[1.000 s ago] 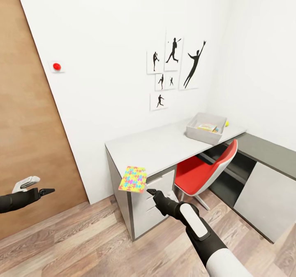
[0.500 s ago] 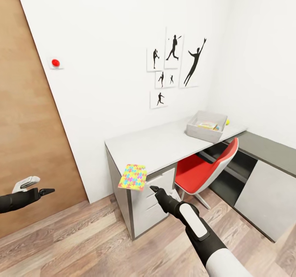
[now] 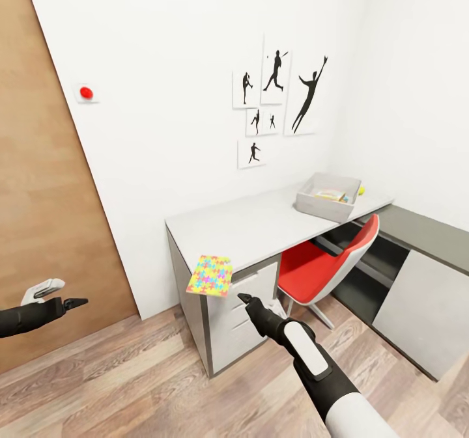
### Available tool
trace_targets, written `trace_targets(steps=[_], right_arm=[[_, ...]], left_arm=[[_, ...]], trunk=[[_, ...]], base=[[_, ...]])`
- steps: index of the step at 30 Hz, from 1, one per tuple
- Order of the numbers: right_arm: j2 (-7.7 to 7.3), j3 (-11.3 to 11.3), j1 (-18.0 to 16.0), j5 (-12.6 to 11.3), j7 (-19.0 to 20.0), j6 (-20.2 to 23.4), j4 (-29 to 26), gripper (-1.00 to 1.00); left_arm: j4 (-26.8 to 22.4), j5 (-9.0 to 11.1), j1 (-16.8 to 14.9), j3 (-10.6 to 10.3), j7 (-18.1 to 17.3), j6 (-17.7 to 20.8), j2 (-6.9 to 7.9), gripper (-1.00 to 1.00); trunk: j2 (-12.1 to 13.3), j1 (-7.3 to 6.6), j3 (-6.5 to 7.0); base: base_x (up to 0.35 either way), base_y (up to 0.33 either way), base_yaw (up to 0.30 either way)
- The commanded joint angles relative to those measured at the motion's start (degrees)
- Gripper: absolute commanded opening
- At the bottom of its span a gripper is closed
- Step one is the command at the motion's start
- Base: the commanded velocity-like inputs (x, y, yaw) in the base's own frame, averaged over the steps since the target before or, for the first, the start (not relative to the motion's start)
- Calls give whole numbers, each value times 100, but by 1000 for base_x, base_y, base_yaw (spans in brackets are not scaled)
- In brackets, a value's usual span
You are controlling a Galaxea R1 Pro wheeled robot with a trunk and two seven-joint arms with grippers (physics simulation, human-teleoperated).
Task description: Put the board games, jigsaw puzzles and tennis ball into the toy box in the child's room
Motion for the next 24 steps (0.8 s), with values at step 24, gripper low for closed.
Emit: trace_targets(steps=[24], right_arm=[[-92, -426, -3, -221, 1364, 129, 270, 100]], left_arm=[[-1, -1, -5, 14, -15, 19, -12, 100]], trunk=[[-968, 528, -438]], base=[[0, 0, 0]])
